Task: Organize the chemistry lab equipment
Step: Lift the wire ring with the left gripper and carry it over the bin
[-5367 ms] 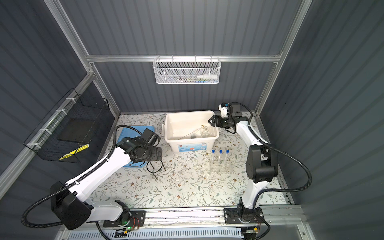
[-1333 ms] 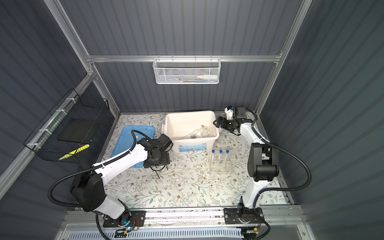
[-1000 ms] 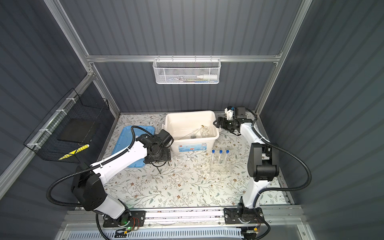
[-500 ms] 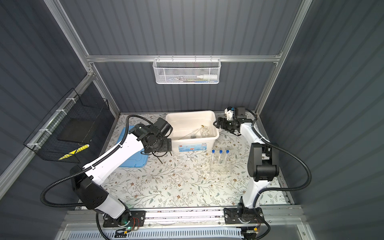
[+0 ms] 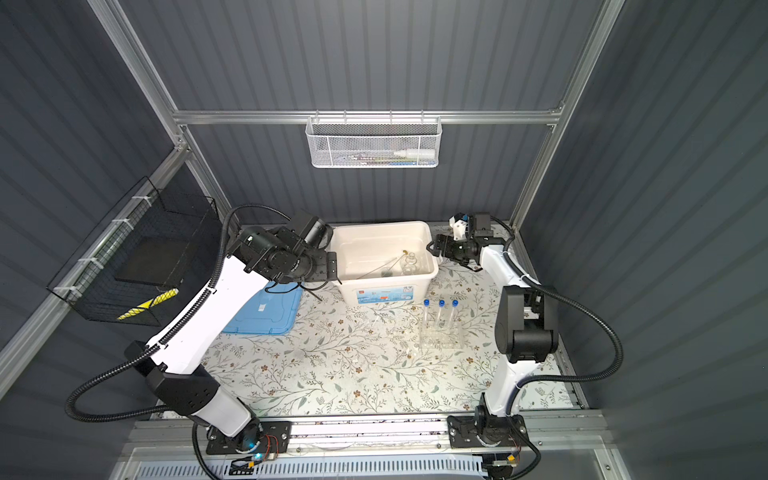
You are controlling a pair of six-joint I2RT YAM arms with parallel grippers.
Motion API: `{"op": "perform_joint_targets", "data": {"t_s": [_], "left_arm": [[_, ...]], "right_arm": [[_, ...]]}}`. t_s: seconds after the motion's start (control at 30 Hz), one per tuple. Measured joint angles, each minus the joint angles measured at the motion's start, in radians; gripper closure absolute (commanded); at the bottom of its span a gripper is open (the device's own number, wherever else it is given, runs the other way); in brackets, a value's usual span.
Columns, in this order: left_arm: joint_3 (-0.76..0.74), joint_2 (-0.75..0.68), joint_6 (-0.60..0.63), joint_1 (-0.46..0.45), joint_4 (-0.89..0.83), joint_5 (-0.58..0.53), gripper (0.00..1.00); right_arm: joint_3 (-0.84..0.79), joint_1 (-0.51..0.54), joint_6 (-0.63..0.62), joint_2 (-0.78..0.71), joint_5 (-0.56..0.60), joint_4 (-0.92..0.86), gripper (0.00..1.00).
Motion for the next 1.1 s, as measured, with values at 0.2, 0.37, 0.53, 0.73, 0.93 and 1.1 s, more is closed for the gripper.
{"op": "perform_joint_targets", "data": {"t_s": [0.2, 0.37, 0.53, 0.73, 0.93, 1.1], "left_arm": [[0.203, 0.125, 0.084, 0.010, 0.000, -0.018, 0.28], [0.325, 0.252, 0.168, 0.043, 0.011, 0.005, 0.28], [0.412, 0.357, 0.242, 0.077, 0.040, 0.042, 0.27], [0.481, 0.456, 0.315, 0.087, 0.091, 0.083, 0.27], [0.486, 0.523, 0.380, 0.087, 0.131, 0.110, 0.27], [0.494, 0.587, 0.429, 0.087, 0.150, 0.121, 0.27]], "right_arm": [[0.000, 0.000, 0.003, 0.000, 0.000, 0.002, 0.10], [0.000, 0.000, 0.007, 0.000, 0.000, 0.002, 0.11], [0.000, 0.000, 0.010, 0.000, 0.000, 0.002, 0.11], [0.000, 0.000, 0.016, 0.000, 0.000, 0.002, 0.11], [0.000, 0.000, 0.018, 0.000, 0.001, 0.002, 0.11], [0.000, 0.000, 0.018, 0.000, 0.000, 0.002, 0.12]]}}
